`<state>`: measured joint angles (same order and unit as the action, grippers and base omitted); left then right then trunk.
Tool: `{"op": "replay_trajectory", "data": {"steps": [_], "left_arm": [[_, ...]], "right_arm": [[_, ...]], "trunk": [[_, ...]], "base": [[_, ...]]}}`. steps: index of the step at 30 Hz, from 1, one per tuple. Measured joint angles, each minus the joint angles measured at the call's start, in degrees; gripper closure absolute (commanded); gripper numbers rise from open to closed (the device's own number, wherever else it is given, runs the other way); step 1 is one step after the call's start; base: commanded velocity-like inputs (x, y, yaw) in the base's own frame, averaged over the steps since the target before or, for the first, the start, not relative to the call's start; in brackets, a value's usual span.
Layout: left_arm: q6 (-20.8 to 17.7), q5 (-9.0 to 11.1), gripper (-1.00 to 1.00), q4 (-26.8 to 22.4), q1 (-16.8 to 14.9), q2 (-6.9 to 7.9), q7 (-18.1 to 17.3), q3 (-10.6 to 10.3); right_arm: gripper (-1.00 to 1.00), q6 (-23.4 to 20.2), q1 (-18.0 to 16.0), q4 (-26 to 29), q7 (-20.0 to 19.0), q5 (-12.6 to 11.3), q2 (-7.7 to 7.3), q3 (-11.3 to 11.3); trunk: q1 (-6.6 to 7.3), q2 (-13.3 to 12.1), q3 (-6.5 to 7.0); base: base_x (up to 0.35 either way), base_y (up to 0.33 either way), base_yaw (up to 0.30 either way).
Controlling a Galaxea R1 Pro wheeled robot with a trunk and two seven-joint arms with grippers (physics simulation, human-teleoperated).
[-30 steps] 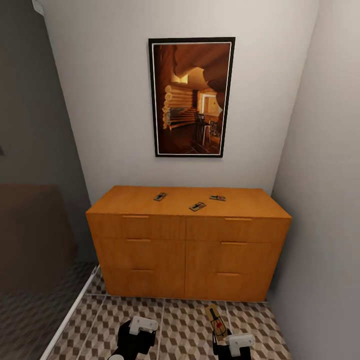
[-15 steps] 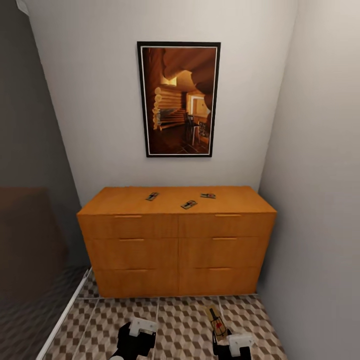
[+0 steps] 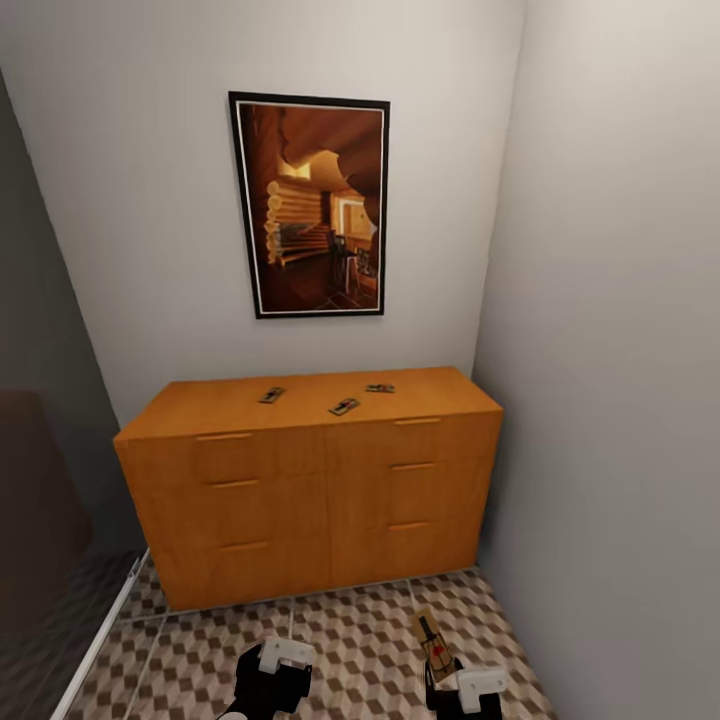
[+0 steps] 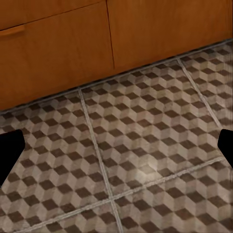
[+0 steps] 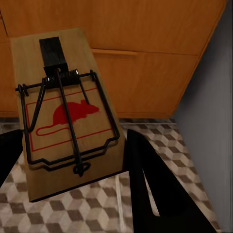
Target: Take the four mousetraps from the cabinet in the bathroom and place them on the bathroom floor. Make sure all four end up on the same floor surface, and ensure that at least two of them are either under or directly next to the same bathroom sink.
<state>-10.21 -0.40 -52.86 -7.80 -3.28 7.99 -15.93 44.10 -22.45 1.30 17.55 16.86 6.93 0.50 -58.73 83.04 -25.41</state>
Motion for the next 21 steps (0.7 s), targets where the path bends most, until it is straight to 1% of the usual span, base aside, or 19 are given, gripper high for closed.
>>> {"op": "replay_trajectory", "data": {"steps": [6,16,21], "left_arm": [[0.0,0.0,-1.00,0.0,0.0,0.00,0.0,-0.1],[0.0,0.0,-1.00,1.0,0.0,-0.07,0.0,0.0],[0.0,0.0,-1.00,1.1,0.0,-0.08,0.0,0.0]], "right_arm": [[1.00,-0.1,0.0,-0.1,0.0,0.0,0.14,0.0],[1.00,-0.5,0.0,-0.1,0.0,-0.1,0.41,0.0],[1.00,-0.6,0.0,-0.1,0.0,-0.4,0.37,-0.4]], "trunk": [[0.00,0.0,0.18],[0.00,0.0,0.21],[0.00,0.0,0.21]], "base": [[-0.003,0.001,-0.079],[0.000,0.000,-0.008],[0.000,0.000,0.000]]}}
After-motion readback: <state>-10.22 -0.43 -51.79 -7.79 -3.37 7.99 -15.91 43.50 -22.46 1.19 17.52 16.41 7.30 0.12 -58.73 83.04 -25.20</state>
